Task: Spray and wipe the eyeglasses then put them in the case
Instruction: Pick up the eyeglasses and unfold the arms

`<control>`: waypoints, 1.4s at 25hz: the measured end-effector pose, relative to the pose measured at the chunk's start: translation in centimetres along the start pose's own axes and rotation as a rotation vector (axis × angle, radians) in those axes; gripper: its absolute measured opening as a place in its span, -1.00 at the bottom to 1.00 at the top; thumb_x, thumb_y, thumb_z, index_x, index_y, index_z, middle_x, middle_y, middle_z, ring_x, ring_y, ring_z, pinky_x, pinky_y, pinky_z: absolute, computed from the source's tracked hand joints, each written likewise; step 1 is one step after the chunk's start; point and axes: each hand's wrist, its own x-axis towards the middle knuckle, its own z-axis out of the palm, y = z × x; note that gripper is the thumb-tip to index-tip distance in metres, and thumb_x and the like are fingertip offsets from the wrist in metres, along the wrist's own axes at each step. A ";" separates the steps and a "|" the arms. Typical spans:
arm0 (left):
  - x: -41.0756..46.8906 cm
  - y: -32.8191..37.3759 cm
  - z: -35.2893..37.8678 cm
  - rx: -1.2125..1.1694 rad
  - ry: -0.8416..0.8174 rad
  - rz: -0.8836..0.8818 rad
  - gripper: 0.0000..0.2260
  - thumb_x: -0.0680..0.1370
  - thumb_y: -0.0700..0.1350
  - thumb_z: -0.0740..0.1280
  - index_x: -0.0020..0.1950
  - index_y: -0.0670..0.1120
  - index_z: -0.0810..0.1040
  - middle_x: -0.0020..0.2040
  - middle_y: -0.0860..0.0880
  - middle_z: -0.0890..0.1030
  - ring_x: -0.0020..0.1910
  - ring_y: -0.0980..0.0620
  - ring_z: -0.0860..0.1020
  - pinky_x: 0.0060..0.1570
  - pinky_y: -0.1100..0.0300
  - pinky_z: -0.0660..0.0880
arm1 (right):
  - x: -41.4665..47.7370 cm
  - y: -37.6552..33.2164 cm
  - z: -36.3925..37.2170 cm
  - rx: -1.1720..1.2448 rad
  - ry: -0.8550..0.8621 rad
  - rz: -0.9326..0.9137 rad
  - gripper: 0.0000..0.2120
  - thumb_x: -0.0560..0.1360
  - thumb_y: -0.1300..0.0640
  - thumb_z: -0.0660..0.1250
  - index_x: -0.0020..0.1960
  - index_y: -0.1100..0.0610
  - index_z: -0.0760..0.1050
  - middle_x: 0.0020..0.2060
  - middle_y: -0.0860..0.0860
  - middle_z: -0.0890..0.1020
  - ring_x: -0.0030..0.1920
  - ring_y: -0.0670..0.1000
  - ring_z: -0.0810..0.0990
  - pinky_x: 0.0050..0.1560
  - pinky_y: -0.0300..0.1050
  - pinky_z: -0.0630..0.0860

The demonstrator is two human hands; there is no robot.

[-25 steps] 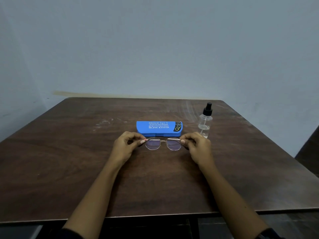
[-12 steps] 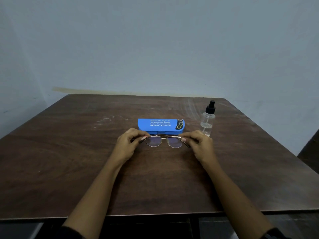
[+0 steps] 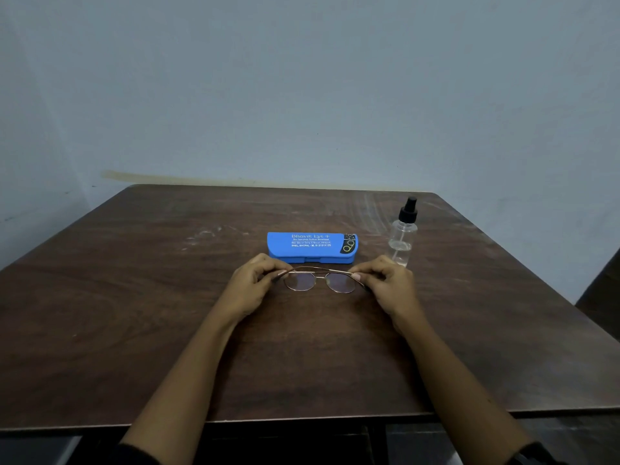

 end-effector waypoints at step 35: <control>-0.1 1.0 0.4 -0.467 0.204 -0.122 -0.72 0.42 -0.42 0.30 0.13 -0.38 0.49 -0.41 0.24 0.63 -0.43 0.35 0.52 -0.43 0.60 0.33 | -0.3 -0.5 0.5 0.281 -0.026 0.190 -0.81 0.37 0.35 0.40 -0.30 0.09 0.61 -0.40 0.02 0.56 -0.54 -0.21 0.45 -0.49 -0.38 0.37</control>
